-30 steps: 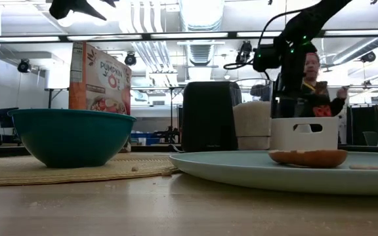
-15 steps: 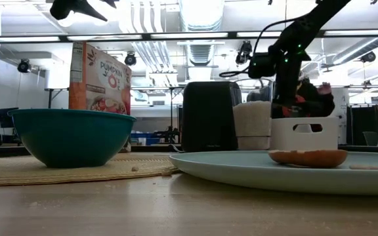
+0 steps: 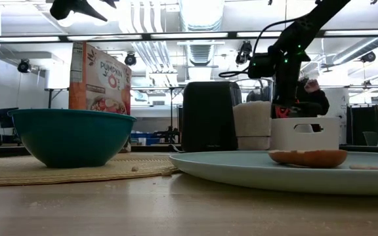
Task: Arrange a breakfast setting
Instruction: Put the red apple on the light blue plate
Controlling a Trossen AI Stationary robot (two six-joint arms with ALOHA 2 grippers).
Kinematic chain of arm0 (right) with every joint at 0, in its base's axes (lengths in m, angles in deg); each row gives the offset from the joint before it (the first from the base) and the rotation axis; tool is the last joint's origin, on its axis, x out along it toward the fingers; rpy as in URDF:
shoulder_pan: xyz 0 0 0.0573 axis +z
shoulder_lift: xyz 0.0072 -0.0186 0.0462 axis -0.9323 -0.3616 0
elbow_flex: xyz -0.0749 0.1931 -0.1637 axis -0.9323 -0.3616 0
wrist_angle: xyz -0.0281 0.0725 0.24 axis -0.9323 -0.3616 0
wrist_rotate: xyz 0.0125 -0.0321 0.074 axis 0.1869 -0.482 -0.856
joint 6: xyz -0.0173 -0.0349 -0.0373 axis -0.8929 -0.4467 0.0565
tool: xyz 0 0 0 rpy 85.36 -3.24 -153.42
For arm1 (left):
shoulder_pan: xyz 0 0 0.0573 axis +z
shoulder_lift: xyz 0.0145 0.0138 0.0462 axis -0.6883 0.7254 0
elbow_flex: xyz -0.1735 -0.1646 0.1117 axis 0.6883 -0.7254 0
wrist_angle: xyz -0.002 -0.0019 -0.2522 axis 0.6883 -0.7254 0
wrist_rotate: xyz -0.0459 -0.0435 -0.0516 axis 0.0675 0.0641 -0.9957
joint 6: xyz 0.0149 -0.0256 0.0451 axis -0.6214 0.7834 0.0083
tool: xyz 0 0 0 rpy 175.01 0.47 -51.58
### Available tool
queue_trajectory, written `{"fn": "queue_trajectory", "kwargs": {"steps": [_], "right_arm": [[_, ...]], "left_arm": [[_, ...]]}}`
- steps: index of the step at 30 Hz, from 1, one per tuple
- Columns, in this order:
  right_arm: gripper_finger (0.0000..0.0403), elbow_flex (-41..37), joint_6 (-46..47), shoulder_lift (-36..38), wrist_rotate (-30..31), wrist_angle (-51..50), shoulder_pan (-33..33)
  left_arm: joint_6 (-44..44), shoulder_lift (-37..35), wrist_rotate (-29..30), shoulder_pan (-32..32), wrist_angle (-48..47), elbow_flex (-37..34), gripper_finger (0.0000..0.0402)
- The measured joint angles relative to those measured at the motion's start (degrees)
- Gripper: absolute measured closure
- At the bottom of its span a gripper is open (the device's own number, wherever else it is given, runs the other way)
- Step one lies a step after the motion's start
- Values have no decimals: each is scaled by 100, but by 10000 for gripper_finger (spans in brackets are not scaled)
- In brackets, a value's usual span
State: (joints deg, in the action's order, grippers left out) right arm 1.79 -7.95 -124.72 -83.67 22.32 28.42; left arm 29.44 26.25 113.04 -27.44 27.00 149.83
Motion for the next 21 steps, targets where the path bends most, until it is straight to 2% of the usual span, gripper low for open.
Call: {"fn": "queue_trajectory", "kwargs": {"steps": [9, 21], "right_arm": [[244, -95, 0, 36, 103, 105, 0], [279, -125, 76, 922, 177, -210, -17]], "left_arm": [[-24, 0, 0, 0, 0, 0, 214], [-25, -4, -1, 0, 0, 0, 214]]}}
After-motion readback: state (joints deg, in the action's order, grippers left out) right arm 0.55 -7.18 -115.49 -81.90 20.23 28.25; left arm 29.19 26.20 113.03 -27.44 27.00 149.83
